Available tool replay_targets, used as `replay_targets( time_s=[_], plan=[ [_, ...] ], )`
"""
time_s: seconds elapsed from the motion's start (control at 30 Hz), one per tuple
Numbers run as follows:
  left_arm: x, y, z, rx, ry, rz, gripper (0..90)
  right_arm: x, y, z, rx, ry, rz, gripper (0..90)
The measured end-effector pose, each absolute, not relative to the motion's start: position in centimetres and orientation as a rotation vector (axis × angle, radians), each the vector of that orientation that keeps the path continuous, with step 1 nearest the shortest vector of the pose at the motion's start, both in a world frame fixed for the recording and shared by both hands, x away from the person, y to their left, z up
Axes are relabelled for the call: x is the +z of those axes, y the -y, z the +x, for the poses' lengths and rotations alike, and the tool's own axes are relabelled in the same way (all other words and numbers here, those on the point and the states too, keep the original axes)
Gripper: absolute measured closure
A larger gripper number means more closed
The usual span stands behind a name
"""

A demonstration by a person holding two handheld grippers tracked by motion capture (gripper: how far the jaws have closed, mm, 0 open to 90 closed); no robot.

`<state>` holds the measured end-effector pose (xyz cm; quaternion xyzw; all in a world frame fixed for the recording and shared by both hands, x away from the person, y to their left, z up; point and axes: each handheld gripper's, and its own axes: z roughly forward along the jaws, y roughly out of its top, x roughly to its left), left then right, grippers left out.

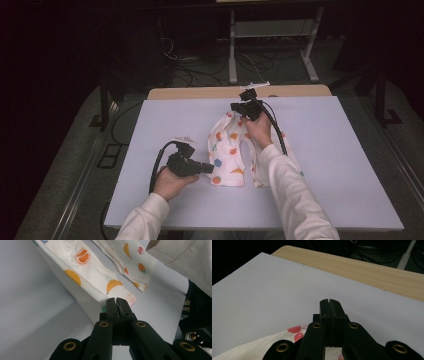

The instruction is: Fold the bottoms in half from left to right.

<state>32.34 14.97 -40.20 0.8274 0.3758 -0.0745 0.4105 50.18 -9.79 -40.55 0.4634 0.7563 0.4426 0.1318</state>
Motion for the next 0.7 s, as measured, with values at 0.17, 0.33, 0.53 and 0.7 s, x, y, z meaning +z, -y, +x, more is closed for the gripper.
replay_targets(
  time_s=[0.17,0.33,0.53,0.7],
  plan=[
    [-39.7,-14.1,32.3,-0.197,-0.923,2.089,89.2,-40.4,10.7,50.4,1.296,-2.178,1.363,88.8],
    [-39.3,-13.3,32.2,-0.203,-0.903,2.091,89.2,-40.1,11.5,50.5,1.309,-2.158,1.380,88.8],
    [-38.8,-12.3,32.0,-0.201,-0.880,2.089,89.2,-39.9,12.5,50.6,1.341,-2.141,1.407,88.8],
    [-38.4,-11.3,31.8,-0.212,-0.843,2.103,89.2,-39.7,13.3,50.6,1.374,-2.137,1.423,88.8]
  ],
)
